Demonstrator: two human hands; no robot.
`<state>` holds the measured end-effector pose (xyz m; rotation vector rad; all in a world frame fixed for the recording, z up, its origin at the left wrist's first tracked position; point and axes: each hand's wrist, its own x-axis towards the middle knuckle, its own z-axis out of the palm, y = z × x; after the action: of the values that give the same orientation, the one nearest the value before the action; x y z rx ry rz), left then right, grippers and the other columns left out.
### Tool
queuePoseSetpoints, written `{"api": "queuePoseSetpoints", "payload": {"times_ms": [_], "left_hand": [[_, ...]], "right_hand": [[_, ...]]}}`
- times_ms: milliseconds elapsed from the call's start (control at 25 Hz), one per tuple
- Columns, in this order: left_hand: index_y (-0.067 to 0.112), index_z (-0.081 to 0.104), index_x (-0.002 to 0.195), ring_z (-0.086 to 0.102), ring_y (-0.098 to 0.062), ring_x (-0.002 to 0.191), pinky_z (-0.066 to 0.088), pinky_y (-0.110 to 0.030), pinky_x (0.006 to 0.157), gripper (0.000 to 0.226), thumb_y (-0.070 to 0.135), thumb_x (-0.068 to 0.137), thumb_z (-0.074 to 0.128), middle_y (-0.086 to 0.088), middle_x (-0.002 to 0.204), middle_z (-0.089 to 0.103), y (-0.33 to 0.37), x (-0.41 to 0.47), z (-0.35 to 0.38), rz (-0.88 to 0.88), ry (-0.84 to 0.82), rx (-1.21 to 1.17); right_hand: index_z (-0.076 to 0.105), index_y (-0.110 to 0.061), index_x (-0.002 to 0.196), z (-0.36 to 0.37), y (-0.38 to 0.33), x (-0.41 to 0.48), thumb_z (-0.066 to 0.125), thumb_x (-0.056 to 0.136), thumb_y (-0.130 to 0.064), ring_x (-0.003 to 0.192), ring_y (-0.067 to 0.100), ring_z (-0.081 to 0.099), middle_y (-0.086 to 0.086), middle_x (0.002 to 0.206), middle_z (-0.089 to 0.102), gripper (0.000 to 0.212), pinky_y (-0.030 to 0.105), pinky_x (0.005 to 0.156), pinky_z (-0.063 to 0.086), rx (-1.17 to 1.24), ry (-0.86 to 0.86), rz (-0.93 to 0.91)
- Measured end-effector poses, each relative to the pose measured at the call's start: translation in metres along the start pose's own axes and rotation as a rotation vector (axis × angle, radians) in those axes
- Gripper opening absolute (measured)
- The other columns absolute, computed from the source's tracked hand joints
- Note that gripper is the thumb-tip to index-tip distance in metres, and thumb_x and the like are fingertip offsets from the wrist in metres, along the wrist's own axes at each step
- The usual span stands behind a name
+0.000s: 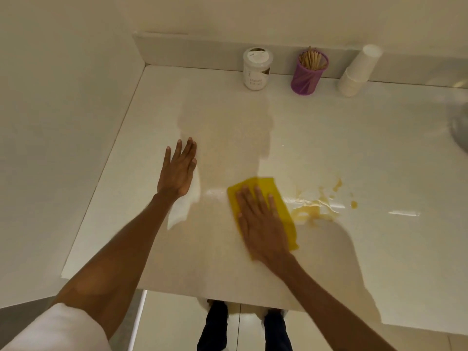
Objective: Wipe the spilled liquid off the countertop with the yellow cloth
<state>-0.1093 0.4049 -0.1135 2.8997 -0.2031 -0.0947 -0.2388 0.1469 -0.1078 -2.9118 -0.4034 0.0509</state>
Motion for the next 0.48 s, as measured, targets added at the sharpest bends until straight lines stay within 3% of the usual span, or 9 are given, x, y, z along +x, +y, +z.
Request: {"api": "queuePoseSetpoints", "payload": {"times_ms": [120,200,360,480], "left_hand": [[0.016,0.012,0.162,0.003,-0.024,0.159,0.001,-0.047,0.129,0.054,0.03,0.11,0.014,0.001,0.17,0.01,0.0,0.002,0.001,-0.002,0.009,0.0],[0.014,0.014,0.161,0.005,-0.025,0.158,0.001,-0.047,0.129,0.054,0.028,0.11,0.016,0.0,0.17,0.011,0.0,0.002,0.002,-0.009,0.017,0.011],[0.013,0.014,0.161,0.006,-0.027,0.158,0.001,-0.046,0.128,0.053,0.027,0.11,0.018,-0.002,0.17,0.012,0.001,0.001,0.002,-0.01,0.015,0.014],[0.012,0.013,0.161,0.007,-0.028,0.158,0.001,-0.045,0.128,0.054,0.029,0.11,0.017,-0.001,0.17,0.011,0.003,-0.002,0.003,-0.009,0.028,0.02]], "right_hand": [[0.022,-0.018,0.16,-0.014,0.009,0.061,0.029,0.107,-0.032,0.157,0.031,0.01,0.003,0.168,0.019,0.056,0.052,0.127,0.009,-0.018,0.022,0.129],[0.017,-0.017,0.161,-0.005,-0.027,0.074,0.027,0.107,-0.032,0.157,0.033,0.005,0.005,0.169,0.015,0.057,0.053,0.127,0.005,0.035,-0.029,0.087],[0.017,-0.018,0.161,0.017,-0.063,-0.023,0.024,0.108,-0.036,0.158,0.028,0.002,0.003,0.169,0.015,0.057,0.05,0.127,0.004,0.064,-0.075,-0.185],[0.016,-0.021,0.161,0.002,0.004,-0.081,0.022,0.107,-0.038,0.158,0.025,0.005,0.0,0.169,0.014,0.057,0.048,0.126,0.007,0.024,-0.053,-0.109]]}}
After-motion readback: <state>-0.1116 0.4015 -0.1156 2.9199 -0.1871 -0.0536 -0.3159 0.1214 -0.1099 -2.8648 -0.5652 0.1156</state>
